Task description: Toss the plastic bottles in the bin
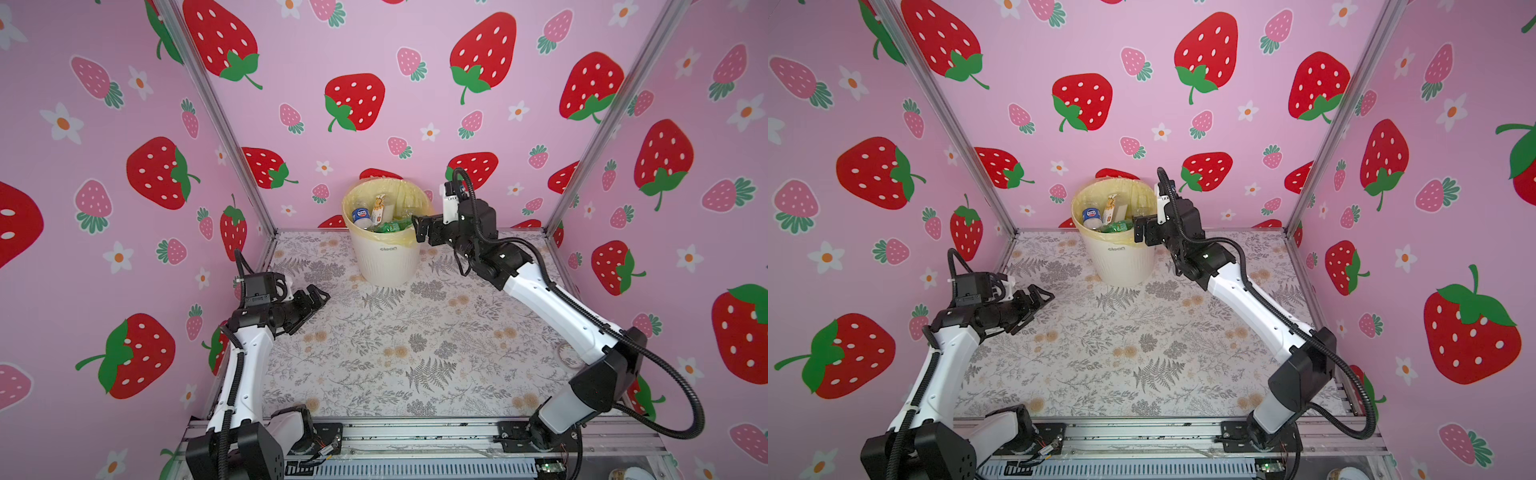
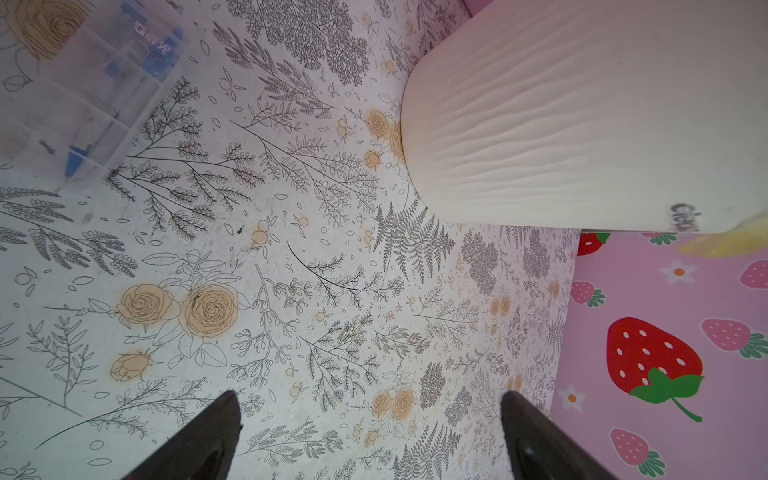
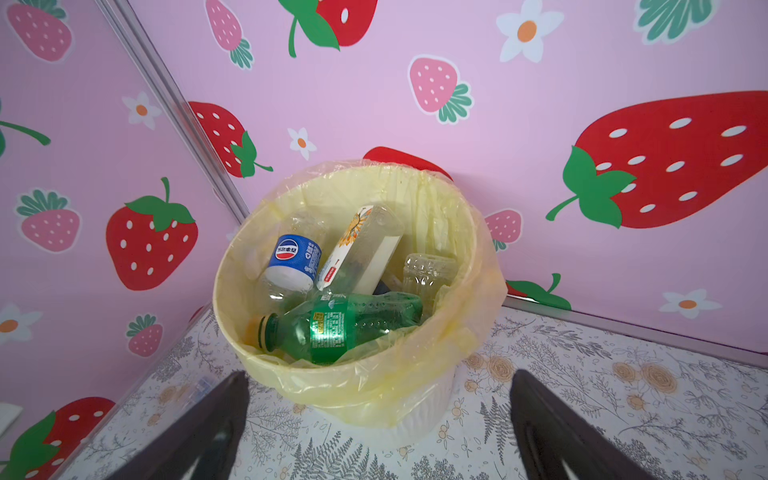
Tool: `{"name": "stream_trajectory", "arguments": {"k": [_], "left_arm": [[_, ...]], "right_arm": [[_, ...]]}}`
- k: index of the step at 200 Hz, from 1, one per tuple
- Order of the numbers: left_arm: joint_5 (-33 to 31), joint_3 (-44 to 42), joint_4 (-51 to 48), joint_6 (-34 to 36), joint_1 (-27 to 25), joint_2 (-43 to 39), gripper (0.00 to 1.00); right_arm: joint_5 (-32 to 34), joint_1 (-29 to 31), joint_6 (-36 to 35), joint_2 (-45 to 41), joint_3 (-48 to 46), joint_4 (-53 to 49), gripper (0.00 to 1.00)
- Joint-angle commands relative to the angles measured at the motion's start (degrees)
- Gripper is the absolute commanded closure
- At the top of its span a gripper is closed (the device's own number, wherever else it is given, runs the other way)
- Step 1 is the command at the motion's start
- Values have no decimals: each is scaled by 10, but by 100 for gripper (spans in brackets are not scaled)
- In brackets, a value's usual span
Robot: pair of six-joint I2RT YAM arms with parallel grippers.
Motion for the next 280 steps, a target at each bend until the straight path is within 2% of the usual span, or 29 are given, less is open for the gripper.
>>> {"name": "stream_trajectory", "arguments": {"k": [1,97,183,240,263,280], "left_arm": [[6,-2,2,0,3,-7,1],[4,-4,4,5,3,-7,1],[-21,-23,40,14,0,-23,1],[-125,-28,60,22,-29,-55,1],[-206,-20,54,14,-53,-70,1],[-267,-37,90,-2,-76,-88,1]], "right_arm": [[6,0,7,-20,-36,21,1],[28,-19,15,-108,-175,29,1],[71,-74,0,-211,-309,30,1],[105,-113,-32,-271,-367,26,1],[126,-120,-48,-295,-399,45,1],[147,-125,-54,-310,-426,67,1]]}}
